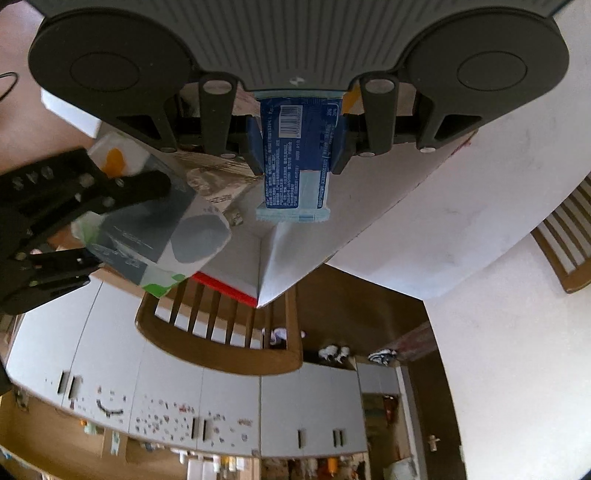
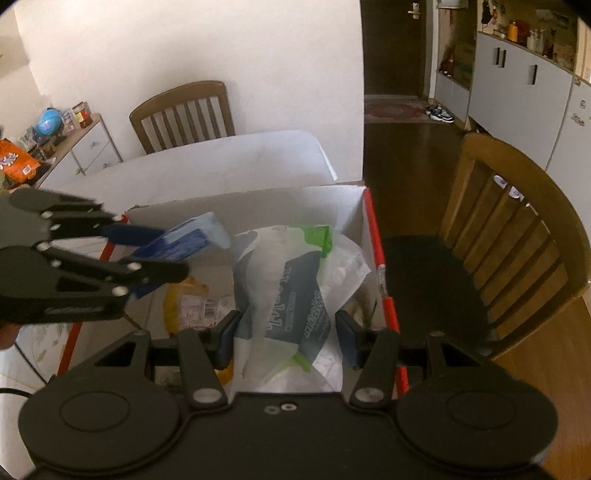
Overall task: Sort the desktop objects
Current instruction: 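Carry the blue packet with the left tool while the right tool carries the white bag into the box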
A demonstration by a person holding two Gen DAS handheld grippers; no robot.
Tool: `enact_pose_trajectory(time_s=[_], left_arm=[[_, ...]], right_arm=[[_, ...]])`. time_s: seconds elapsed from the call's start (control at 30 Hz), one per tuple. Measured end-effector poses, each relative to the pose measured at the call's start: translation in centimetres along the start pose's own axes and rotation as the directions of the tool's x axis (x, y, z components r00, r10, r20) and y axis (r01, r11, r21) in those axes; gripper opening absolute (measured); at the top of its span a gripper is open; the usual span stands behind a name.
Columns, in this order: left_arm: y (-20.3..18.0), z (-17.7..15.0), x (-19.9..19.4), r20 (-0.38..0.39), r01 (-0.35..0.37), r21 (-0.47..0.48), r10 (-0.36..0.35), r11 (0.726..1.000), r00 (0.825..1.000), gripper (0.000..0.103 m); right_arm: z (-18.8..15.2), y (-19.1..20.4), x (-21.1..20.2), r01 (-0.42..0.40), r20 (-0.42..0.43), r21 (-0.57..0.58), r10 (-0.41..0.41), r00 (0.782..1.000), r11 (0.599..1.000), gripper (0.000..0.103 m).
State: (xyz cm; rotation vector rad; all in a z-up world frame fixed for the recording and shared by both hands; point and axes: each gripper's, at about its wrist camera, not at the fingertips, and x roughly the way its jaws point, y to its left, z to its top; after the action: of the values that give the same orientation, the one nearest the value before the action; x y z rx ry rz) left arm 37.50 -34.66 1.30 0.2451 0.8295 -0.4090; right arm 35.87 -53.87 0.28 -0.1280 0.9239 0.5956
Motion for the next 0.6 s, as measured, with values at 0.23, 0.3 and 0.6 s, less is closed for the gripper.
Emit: enact_pose_trajectory(time_s=[0.23,0.3,0.6], left_arm=[[0.0,1.3,3.4,-0.068,-0.001,0.074,0.006,0.997,0.998,0.036],[0.0,1.4,4.3,-0.091,0.007,0.087,0.001,0.996,0.996,0.036],[-0.9,2.5,7.2,-0.147,0.022,0.155,0.0,0.988,0.989,0.036]], right_arm=[[-0.1,0.1,1.9,-0.009,-0.053,-0.031,0.007,0.999,0.999,0.054],[-0.2,0.1,2.5,-0.002,-0.066,-0.036,-0.001,0.998,0.999,0.054],[-0.6,0.1,4.1,-0.014,-0.111,-0.063,0.007,0.994,0.998,0.054]])
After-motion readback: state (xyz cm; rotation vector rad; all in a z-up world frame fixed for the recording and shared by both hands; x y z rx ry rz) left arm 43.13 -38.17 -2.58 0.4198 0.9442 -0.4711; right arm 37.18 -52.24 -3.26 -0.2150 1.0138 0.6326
